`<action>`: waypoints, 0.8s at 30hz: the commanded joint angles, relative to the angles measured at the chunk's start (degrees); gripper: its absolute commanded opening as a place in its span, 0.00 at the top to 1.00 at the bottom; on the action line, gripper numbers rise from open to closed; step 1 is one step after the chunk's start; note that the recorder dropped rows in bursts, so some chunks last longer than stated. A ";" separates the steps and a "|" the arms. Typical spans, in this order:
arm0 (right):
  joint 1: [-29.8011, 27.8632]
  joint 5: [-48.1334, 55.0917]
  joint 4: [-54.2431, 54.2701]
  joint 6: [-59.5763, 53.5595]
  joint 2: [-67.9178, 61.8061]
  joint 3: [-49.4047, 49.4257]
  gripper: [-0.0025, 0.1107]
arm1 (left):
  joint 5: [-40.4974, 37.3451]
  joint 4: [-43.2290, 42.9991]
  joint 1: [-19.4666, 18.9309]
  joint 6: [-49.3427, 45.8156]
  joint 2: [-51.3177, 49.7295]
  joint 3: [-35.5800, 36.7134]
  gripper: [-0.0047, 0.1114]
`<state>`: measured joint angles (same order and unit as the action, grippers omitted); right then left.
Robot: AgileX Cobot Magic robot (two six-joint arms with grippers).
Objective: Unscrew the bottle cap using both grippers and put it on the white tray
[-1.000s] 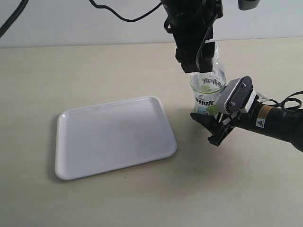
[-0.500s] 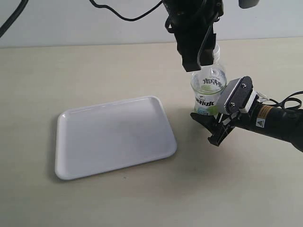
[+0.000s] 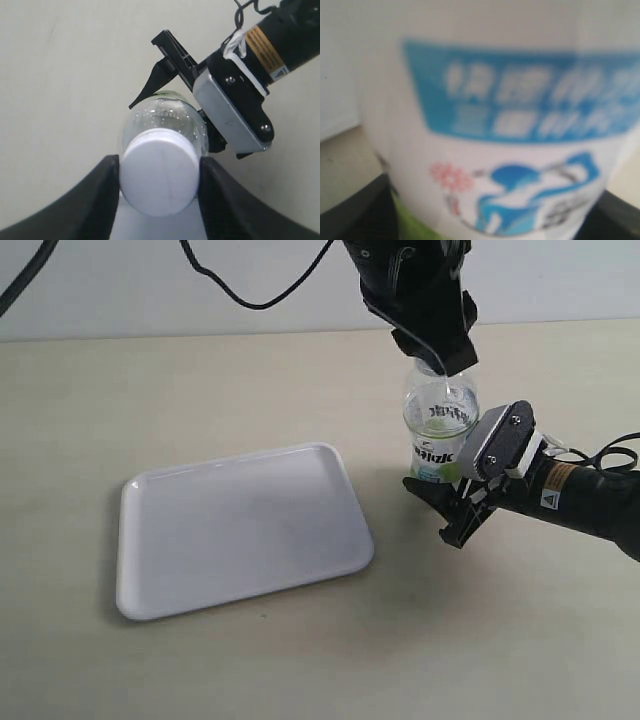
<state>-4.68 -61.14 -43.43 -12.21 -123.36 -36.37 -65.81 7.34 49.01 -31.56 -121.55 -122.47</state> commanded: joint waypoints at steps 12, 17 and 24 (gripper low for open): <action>-0.03 1.83 1.25 0.46 0.29 -0.09 0.98 | -0.14 1.86 0.16 22.97 0.77 -0.17 0.96; -0.03 1.83 1.25 1.42 0.29 -0.09 0.98 | -0.28 2.38 0.16 23.41 0.77 -0.17 0.96; -0.03 1.71 1.25 1.40 0.29 -0.09 0.98 | -0.27 2.38 0.16 23.27 0.77 -0.17 0.96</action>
<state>-4.68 -61.03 -43.21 -11.64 -123.36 -36.37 -65.48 7.90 49.01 -8.91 -121.45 -122.47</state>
